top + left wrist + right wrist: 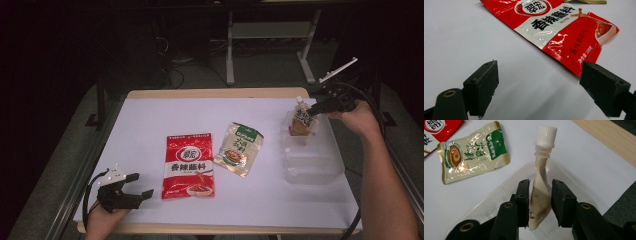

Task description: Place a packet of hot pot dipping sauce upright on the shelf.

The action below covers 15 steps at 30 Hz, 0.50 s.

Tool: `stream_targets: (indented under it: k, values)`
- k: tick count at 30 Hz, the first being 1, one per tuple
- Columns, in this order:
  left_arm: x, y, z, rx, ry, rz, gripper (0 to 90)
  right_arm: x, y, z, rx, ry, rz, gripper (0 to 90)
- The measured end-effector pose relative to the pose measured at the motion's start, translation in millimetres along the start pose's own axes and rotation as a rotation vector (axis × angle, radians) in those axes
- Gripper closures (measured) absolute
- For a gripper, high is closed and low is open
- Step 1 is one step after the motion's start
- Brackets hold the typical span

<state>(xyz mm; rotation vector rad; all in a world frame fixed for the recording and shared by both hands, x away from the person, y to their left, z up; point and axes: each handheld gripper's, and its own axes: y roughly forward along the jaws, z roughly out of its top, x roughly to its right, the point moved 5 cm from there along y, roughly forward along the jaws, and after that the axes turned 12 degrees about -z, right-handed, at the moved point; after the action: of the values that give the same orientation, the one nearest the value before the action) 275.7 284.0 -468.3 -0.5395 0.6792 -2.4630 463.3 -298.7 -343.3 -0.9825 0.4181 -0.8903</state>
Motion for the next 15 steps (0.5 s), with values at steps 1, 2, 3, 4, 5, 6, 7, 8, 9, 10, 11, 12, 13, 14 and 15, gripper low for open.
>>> stream_targets:
  k: [1, 2, 3, 4, 5, 6, 7, 8, 9, 10, 11, 12, 13, 14, 15]
  values:
    - [0.2, 0.1, 0.2, 0.0, 0.0, 0.0, 15.5, 0.0, 1.5, -1.5, -0.006, 0.001, 0.0, 64.1]
    - [0.7, 0.4, 0.3, 0.003, -0.002, -0.002, 15.5, 0.0, 3.0, -3.4, -0.017, 0.003, 0.001, 63.6]
    - [1.0, 0.3, 0.4, 0.002, 0.0, -0.003, 15.5, 0.0, 5.5, -7.4, -0.028, 0.008, 0.001, 62.8]
    - [1.0, 0.3, 0.4, 0.002, 0.0, -0.003, 15.5, 0.0, 5.5, -7.4, -0.028, 0.008, 0.001, 62.8]
    - [1.1, 0.3, 0.4, 0.002, 0.0, -0.003, 15.5, 0.3, 6.4, -9.7, -0.035, 0.013, 0.003, 62.5]
    - [1.1, 0.4, 0.4, 0.002, 0.0, -0.004, 15.5, 0.6, 7.4, -12.2, -0.043, 0.018, 0.002, 61.6]
    - [0.9, 0.7, 0.3, 0.002, 0.0, -0.005, 15.5, 1.0, 8.2, -14.9, -0.049, 0.022, -0.001, 61.5]
    - [0.9, 1.1, 0.1, 0.002, -0.001, -0.005, 15.5, 1.7, 8.4, -17.6, -0.052, 0.027, 0.001, 61.3]
    - [0.6, 2.0, 0.2, -0.003, 0.002, -0.006, 15.5, 2.9, 8.3, -22.8, -0.049, 0.042, 0.006, 61.0]
    - [0.8, 2.4, 0.3, -0.005, 0.004, -0.009, 15.5, 3.2, 8.4, -25.3, -0.048, 0.05, 0.006, 60.7]
    - [1.1, 2.9, 0.6, -0.004, 0.004, -0.01, 15.5, 3.1, 8.0, -27.7, -0.045, 0.055, 0.007, 60.9]
    - [1.1, 2.9, 0.6, -0.004, 0.004, -0.01, 15.5, 3.1, 8.0, -27.7, -0.045, 0.055, 0.007, 60.9]
    - [1.3, 3.2, 0.7, -0.007, 0.008, -0.011, 15.5, 2.8, 7.8, -29.9, -0.042, 0.06, 0.013, 61.4]
    - [1.6, 3.5, 1.0, -0.011, 0.01, -0.013, 15.5, 2.1, 7.6, -31.9, -0.038, 0.064, 0.02, 62.1]
    - [2.1, 4.0, 1.1, -0.01, 0.01, -0.015, 15.5, 0.0, 8.2, -34.7, -0.036, 0.072, 0.036, 63.9]
